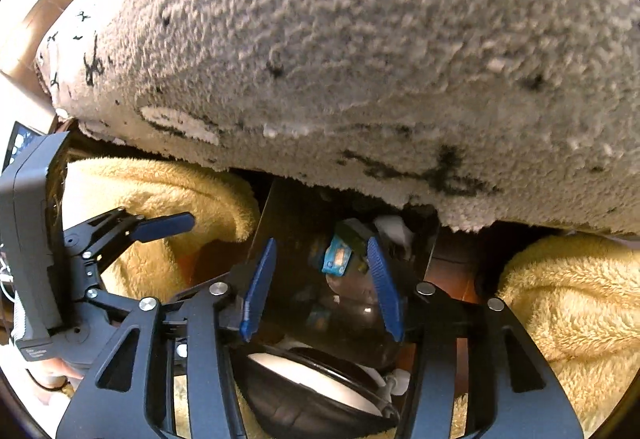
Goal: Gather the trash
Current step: 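Open both tools to drop the box and bottle into the bin, then grasp the white tape roll with left tool while right tool grasps grey cloth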
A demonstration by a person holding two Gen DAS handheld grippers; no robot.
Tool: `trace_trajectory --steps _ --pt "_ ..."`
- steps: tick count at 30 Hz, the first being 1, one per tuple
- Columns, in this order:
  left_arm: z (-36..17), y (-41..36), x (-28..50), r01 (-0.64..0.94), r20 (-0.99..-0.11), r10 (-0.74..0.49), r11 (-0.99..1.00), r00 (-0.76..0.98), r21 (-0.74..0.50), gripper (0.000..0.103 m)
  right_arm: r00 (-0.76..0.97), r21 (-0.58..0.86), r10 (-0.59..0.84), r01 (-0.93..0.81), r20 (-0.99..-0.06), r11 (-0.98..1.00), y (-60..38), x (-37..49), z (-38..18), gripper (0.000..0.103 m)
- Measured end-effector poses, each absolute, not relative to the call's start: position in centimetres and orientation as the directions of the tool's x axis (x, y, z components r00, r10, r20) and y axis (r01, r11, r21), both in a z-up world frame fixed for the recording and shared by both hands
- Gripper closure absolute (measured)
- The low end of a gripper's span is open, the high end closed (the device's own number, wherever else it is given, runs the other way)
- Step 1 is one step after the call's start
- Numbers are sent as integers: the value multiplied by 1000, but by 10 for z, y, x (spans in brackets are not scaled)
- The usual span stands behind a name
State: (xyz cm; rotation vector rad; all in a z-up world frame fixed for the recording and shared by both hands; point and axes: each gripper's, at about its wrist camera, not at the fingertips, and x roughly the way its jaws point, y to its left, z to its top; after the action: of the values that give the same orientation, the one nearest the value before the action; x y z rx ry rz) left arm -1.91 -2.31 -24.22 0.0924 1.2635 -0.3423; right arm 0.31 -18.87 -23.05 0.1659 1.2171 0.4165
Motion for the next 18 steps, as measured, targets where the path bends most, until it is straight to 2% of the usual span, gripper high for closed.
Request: trace_trajectory --steps 4,7,13,18 --pt "-222 -16 -17 307 -937 -195 946 290 -102 23 346 324 383 -218 -856 921 -200 5 -203 33" --pt "-199 -11 -10 313 -921 -196 946 336 -87 19 393 310 376 -223 -839 924 -208 7 -183 28" --pt "-125 1 7 304 -836 -191 952 515 -30 10 605 212 304 -220 -735 952 -231 21 -106 21" --pt "-87 13 42 273 -775 -175 962 607 -3 10 688 170 259 -195 -678 966 -241 59 -72 20"
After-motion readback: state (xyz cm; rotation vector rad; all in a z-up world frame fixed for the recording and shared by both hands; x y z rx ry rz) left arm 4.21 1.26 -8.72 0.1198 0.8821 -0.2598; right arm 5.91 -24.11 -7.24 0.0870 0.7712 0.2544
